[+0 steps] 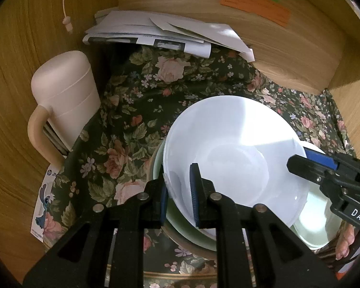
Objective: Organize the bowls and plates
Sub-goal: 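Lower the white dotted bowl into the mint green bowl and open both grippers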
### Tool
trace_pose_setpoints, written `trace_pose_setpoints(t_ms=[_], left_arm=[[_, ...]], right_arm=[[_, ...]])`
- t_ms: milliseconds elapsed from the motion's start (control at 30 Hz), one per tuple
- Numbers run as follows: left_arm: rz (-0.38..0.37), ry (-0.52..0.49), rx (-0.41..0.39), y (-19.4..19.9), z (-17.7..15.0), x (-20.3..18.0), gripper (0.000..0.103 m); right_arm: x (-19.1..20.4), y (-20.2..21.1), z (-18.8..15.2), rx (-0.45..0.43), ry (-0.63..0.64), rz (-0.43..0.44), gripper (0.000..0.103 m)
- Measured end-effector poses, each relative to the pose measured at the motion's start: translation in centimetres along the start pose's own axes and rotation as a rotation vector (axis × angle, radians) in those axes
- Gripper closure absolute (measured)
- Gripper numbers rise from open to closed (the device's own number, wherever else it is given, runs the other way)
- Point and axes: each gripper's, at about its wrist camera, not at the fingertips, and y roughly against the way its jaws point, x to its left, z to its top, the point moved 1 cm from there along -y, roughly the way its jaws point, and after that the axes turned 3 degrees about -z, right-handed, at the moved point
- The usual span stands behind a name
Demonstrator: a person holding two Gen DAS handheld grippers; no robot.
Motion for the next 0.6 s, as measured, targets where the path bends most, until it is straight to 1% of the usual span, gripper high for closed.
trace_pose_setpoints(t_ms=[133,200,300,333,400,467,533,600], left_arm=[[-0.012,0.018,0.01,0.0,0.3,0.3,0.086],[-0.025,0.029,0.015,0.0,0.5,0.4,0.084],[-0.036,0.033,0.023,0.1,0.7,0.4,0.079],[-0.041,0.03,0.023,0.2,0.8,0.3,0.075],[-0.048,0.023,0.019,0.3,0.9,0.2,0.07],[-0.066,0.006,0.024,0.4,1.0,-0.1,0.061],[-0.08,-0.007,0.034,0.3,1.2,-0.2,0.059],[-0.076,-0.004,0.033,0.4,1.4,-0.2,0.058]], right_arm=[[-0.3,0.5,0.0,-0.015,-0.013,0.001,0.075],[-0.4,0.6,0.0,-0.018,-0.016,0.0,0.075],[-0.5,0.6,-0.1,-0.015,-0.015,-0.003,0.075],[-0.6,0.6,-0.1,-0.013,-0.016,-0.002,0.074],[-0.7,0.6,-0.1,-0.011,-0.016,0.001,0.072],[-0.7,0.6,-0.1,-0.012,-0.011,0.0,0.068],[-0.7,0.6,0.0,-0.011,-0.009,0.001,0.063],[-0.7,0.6,0.0,-0.013,-0.005,0.001,0.06]])
